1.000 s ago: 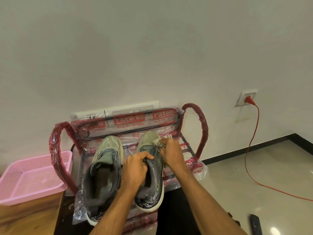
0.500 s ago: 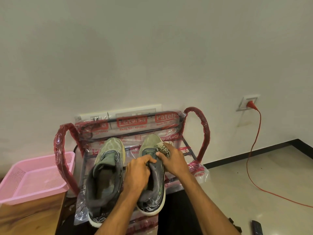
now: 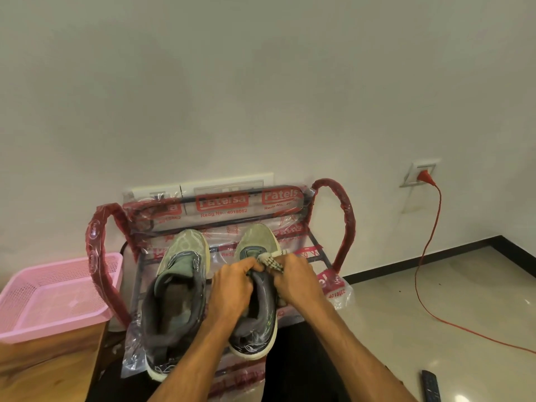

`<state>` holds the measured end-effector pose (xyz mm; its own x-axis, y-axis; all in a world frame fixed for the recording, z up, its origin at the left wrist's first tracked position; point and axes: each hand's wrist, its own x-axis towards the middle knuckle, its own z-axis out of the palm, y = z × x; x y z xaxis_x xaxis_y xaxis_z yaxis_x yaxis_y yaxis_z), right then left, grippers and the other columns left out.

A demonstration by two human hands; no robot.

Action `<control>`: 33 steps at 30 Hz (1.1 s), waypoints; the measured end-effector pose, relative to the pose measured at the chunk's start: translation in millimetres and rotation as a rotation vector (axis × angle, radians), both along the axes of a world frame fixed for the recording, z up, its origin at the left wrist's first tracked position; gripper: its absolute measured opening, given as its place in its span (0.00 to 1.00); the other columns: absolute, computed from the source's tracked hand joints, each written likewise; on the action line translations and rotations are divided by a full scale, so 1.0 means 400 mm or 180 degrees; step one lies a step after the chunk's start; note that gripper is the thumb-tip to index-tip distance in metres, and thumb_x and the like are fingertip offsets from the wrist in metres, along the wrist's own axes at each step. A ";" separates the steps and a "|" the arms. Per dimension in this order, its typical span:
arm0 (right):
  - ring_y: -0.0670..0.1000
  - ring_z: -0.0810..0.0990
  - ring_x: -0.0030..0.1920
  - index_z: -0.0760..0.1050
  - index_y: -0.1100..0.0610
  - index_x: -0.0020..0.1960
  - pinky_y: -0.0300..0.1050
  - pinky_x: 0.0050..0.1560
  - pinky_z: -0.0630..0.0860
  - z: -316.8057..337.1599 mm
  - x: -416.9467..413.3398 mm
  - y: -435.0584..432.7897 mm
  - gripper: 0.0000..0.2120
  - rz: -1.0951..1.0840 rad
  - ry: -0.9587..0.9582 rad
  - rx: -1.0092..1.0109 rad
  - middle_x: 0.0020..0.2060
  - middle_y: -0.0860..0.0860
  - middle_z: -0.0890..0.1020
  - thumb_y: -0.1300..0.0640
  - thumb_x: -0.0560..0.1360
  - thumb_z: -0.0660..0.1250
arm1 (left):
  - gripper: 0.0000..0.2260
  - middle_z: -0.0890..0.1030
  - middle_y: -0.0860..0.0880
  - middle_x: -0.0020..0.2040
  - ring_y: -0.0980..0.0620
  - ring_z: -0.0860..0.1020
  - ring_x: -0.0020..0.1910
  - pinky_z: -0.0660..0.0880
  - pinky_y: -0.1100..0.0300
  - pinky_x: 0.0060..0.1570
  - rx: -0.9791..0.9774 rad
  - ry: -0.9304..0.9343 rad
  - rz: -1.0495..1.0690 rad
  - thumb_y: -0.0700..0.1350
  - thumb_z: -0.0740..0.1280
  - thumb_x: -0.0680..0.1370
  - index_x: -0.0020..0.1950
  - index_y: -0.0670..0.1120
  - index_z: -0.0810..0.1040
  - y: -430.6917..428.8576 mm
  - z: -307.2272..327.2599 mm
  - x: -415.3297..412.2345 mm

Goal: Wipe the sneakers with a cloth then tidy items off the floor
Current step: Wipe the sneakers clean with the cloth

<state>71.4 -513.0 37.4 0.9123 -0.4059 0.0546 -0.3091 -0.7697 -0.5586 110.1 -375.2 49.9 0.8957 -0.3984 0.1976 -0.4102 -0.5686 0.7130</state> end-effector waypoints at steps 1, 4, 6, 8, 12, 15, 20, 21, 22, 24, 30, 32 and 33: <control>0.53 0.82 0.39 0.80 0.56 0.48 0.51 0.43 0.81 -0.002 0.015 -0.007 0.05 -0.0093 -0.0023 0.0000 0.39 0.52 0.83 0.58 0.77 0.66 | 0.20 0.81 0.50 0.41 0.52 0.76 0.33 0.77 0.55 0.39 0.0040 -0.0023 0.0004 0.28 0.62 0.72 0.49 0.51 0.84 -0.001 -0.002 -0.001; 0.51 0.82 0.40 0.80 0.57 0.50 0.49 0.45 0.81 0.001 0.058 -0.026 0.05 -0.0317 -0.0120 0.0150 0.40 0.51 0.83 0.61 0.76 0.67 | 0.19 0.84 0.48 0.45 0.54 0.72 0.30 0.76 0.57 0.37 0.0040 -0.0205 -0.0006 0.29 0.62 0.73 0.50 0.50 0.84 -0.002 0.000 -0.009; 0.51 0.81 0.39 0.80 0.58 0.48 0.47 0.42 0.80 0.005 0.073 -0.032 0.04 -0.0236 -0.0110 0.0302 0.39 0.52 0.83 0.61 0.75 0.67 | 0.19 0.83 0.49 0.44 0.54 0.72 0.32 0.73 0.59 0.37 0.0040 -0.0280 0.0032 0.28 0.62 0.73 0.50 0.49 0.85 -0.002 0.004 -0.013; 0.51 0.81 0.37 0.82 0.58 0.45 0.45 0.36 0.78 0.015 0.062 -0.031 0.04 -0.0074 -0.0036 0.0393 0.36 0.52 0.83 0.61 0.74 0.68 | 0.18 0.83 0.50 0.43 0.52 0.74 0.36 0.71 0.59 0.38 0.0067 -0.0358 -0.0007 0.29 0.62 0.73 0.50 0.49 0.84 -0.003 0.006 -0.015; 0.52 0.81 0.35 0.82 0.57 0.44 0.44 0.32 0.76 0.022 0.019 -0.031 0.05 0.0069 0.0057 0.0128 0.35 0.52 0.83 0.56 0.72 0.70 | 0.16 0.83 0.52 0.44 0.49 0.80 0.41 0.76 0.52 0.39 0.0289 -0.0688 -0.0314 0.31 0.63 0.72 0.49 0.50 0.81 -0.003 -0.007 -0.016; 0.52 0.82 0.40 0.82 0.58 0.48 0.45 0.40 0.79 0.025 0.039 -0.037 0.06 -0.0142 -0.0164 0.0124 0.40 0.53 0.84 0.58 0.73 0.70 | 0.16 0.82 0.51 0.44 0.49 0.82 0.40 0.78 0.53 0.36 0.0325 -0.1031 -0.0453 0.29 0.68 0.68 0.46 0.49 0.80 0.000 -0.020 -0.022; 0.50 0.83 0.43 0.80 0.55 0.52 0.44 0.43 0.80 0.026 0.076 -0.026 0.10 -0.0170 -0.0476 0.0233 0.42 0.50 0.84 0.61 0.72 0.70 | 0.21 0.85 0.46 0.50 0.48 0.84 0.49 0.81 0.50 0.42 0.0333 -0.1391 -0.0450 0.27 0.76 0.58 0.45 0.47 0.85 -0.004 -0.029 -0.020; 0.49 0.83 0.42 0.81 0.55 0.52 0.44 0.42 0.80 0.028 0.073 -0.027 0.09 -0.0144 -0.0440 0.0239 0.42 0.50 0.85 0.61 0.71 0.70 | 0.22 0.85 0.46 0.51 0.47 0.83 0.50 0.81 0.49 0.43 0.0327 -0.1469 -0.0481 0.27 0.77 0.57 0.45 0.46 0.85 -0.004 -0.031 -0.021; 0.49 0.82 0.40 0.82 0.54 0.51 0.44 0.42 0.80 0.030 0.066 -0.030 0.08 -0.0103 -0.0383 0.0234 0.41 0.50 0.85 0.60 0.71 0.70 | 0.22 0.85 0.45 0.51 0.46 0.83 0.50 0.82 0.48 0.43 0.0330 -0.1538 -0.0537 0.27 0.78 0.56 0.46 0.45 0.85 -0.004 -0.031 -0.021; 0.47 0.82 0.38 0.84 0.54 0.49 0.45 0.41 0.80 0.029 0.045 -0.039 0.07 0.0020 -0.0311 0.0188 0.40 0.49 0.85 0.57 0.72 0.70 | 0.22 0.85 0.46 0.50 0.46 0.83 0.50 0.82 0.48 0.44 0.0363 -0.1636 -0.0647 0.29 0.79 0.56 0.46 0.44 0.85 -0.002 -0.037 -0.022; 0.48 0.81 0.41 0.82 0.55 0.52 0.40 0.38 0.75 0.032 0.046 -0.050 0.09 -0.0128 -0.0708 0.0021 0.44 0.49 0.84 0.52 0.76 0.70 | 0.23 0.85 0.46 0.51 0.47 0.83 0.51 0.82 0.47 0.45 0.0339 -0.1720 -0.0789 0.28 0.80 0.54 0.46 0.44 0.85 0.001 -0.062 -0.035; 0.48 0.81 0.40 0.82 0.56 0.51 0.37 0.35 0.70 0.036 0.073 -0.044 0.08 -0.0211 -0.0793 -0.0068 0.43 0.49 0.84 0.53 0.76 0.70 | 0.24 0.85 0.45 0.51 0.48 0.83 0.51 0.82 0.47 0.45 0.0326 -0.1709 -0.0776 0.28 0.80 0.54 0.46 0.44 0.85 0.003 -0.061 -0.038; 0.48 0.81 0.41 0.82 0.56 0.52 0.35 0.36 0.69 0.035 0.085 -0.043 0.07 -0.0251 -0.0854 -0.0103 0.44 0.49 0.84 0.54 0.76 0.70 | 0.24 0.85 0.45 0.51 0.48 0.83 0.51 0.82 0.47 0.45 0.0329 -0.1707 -0.0780 0.28 0.80 0.54 0.46 0.44 0.85 0.003 -0.062 -0.038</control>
